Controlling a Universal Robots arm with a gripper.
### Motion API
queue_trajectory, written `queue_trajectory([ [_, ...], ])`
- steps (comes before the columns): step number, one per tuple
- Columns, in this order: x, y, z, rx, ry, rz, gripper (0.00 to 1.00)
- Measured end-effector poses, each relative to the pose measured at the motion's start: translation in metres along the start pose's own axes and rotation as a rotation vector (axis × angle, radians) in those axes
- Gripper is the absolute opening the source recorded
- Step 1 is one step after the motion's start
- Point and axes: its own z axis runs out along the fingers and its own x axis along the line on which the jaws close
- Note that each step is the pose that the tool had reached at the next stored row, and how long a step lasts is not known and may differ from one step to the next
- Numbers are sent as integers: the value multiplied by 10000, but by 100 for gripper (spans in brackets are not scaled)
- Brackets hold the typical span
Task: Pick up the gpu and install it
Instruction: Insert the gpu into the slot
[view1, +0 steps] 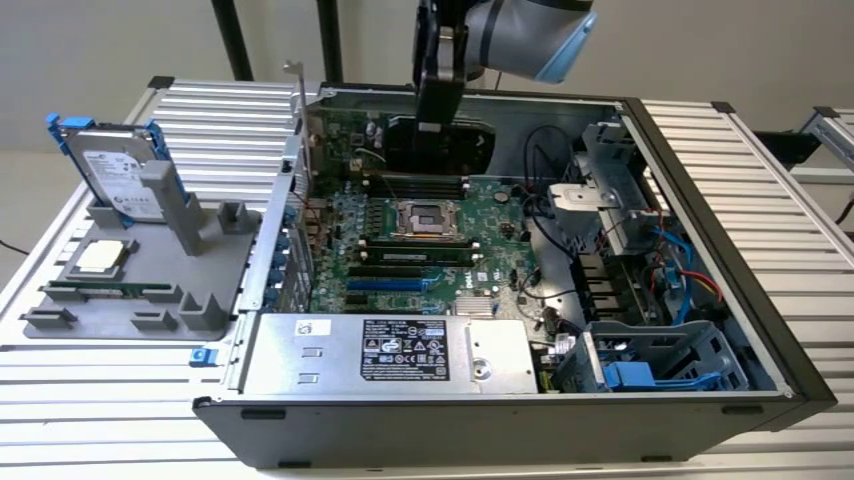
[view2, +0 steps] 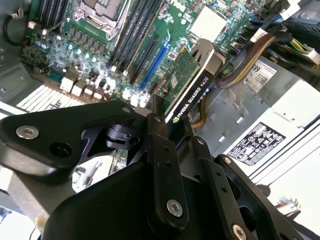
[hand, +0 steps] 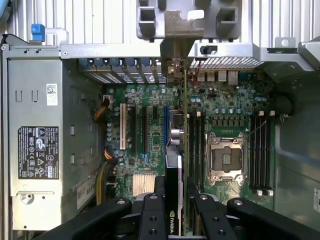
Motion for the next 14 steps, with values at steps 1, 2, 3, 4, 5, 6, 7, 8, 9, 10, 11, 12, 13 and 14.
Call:
queue_trajectory([
  [1,0,0,3,0,2,1,0],
  [2,0,0,6,0,5,1,0],
  [3,0,0,9,0,7,1,0],
  [4,0,0,12,0,8,1,0],
  [5,-1,-1,16,1,10,1,0],
  [6,0,-1,19,0,13,1,0],
  [7,0,-1,22,0,15,2,0],
  [8,-1,-1,25,0,17,1,0],
  [9,-1,-1,27,0,19,2,0],
  [10,-1,-1,30,1,22,2,0],
  [11,-1,-1,33,1,24,2,0],
  [12,-1,-2,36,1,27,2,0],
  [13,-1,-2,39,1,30,2,0],
  [14,-1,-2,41,1,33,2,0],
])
